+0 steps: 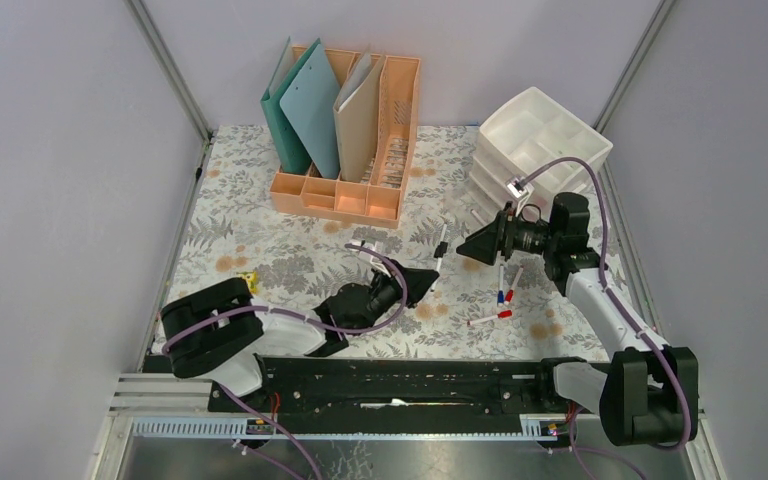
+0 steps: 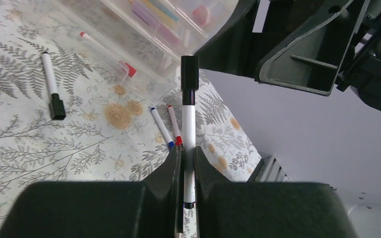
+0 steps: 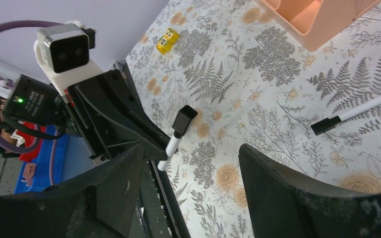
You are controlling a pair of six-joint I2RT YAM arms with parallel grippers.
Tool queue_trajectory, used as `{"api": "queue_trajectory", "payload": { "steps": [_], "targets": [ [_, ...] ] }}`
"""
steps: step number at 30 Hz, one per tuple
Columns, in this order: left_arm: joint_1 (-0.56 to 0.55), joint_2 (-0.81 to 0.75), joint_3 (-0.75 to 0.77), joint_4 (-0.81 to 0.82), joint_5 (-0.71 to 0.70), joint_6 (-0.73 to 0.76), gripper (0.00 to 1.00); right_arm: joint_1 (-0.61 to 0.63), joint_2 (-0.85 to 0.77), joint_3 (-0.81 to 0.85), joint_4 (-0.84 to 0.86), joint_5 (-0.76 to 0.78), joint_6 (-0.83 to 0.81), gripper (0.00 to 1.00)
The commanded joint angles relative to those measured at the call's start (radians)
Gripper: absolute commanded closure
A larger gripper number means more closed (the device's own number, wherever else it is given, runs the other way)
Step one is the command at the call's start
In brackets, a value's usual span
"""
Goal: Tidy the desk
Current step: Place the stationery in the drawer.
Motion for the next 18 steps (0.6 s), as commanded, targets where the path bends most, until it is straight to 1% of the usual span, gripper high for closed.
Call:
{"api": "queue_trajectory", "payload": {
  "steps": [1, 15, 18],
  "targets": [
    [0.0, 0.052, 0.039, 0.16, 0.039, -0.038, 1.0, 0.016, 0.017, -0.003, 0.116, -0.054, 0.087, 0.24],
    [-0.001, 0.107, 0.088, 0.21, 0.083, -0.064, 1.0, 0.083, 0.071, 0.0, 0.136, -0.073, 0.116, 0.32],
    [-0.001, 0.117, 0.089, 0.226, 0.093, -0.074, 1.0, 0.089, 0.073, -0.003, 0.162, -0.095, 0.134, 0.46]
  ]
}}
